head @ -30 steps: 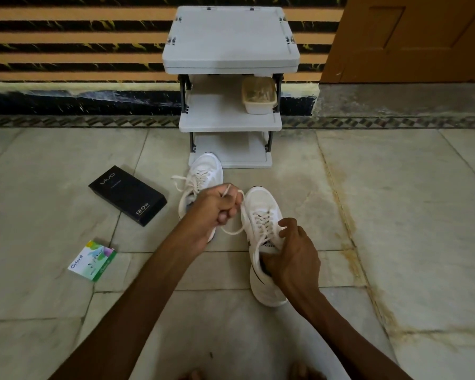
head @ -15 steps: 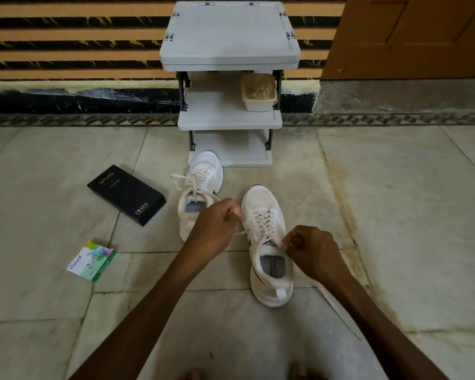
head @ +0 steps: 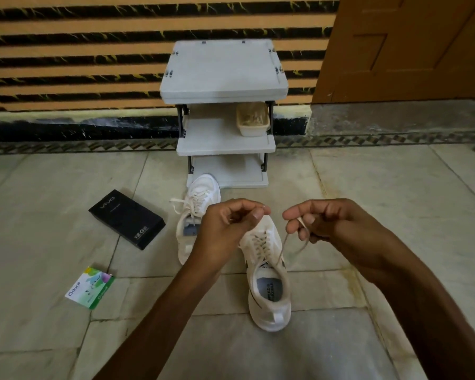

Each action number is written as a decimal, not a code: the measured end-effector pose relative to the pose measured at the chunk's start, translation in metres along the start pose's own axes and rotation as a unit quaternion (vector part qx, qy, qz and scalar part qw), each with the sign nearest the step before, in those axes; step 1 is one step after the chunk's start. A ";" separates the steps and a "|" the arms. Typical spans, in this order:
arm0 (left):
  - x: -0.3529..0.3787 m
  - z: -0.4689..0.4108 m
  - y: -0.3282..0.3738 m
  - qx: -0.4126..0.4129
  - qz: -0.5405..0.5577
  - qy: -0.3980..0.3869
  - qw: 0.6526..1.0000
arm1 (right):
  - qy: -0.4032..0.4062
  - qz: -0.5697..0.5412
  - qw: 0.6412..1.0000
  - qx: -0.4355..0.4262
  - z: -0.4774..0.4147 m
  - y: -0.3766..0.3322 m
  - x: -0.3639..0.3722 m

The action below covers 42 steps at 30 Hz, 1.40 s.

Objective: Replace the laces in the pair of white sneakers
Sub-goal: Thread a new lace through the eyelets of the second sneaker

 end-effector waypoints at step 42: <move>0.002 -0.010 0.002 0.129 -0.377 -0.008 0.917 | 0.174 0.216 0.956 -0.095 -0.033 0.009 0.001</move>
Point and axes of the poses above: each hand's wrist, its own z-axis away from the middle knuckle, its own x-axis out of the palm, y = z × x, the point moved 5 cm from there along -z, towards the middle knuckle, and after that the axes turned 4 degrees about y, right-handed, at the moved point
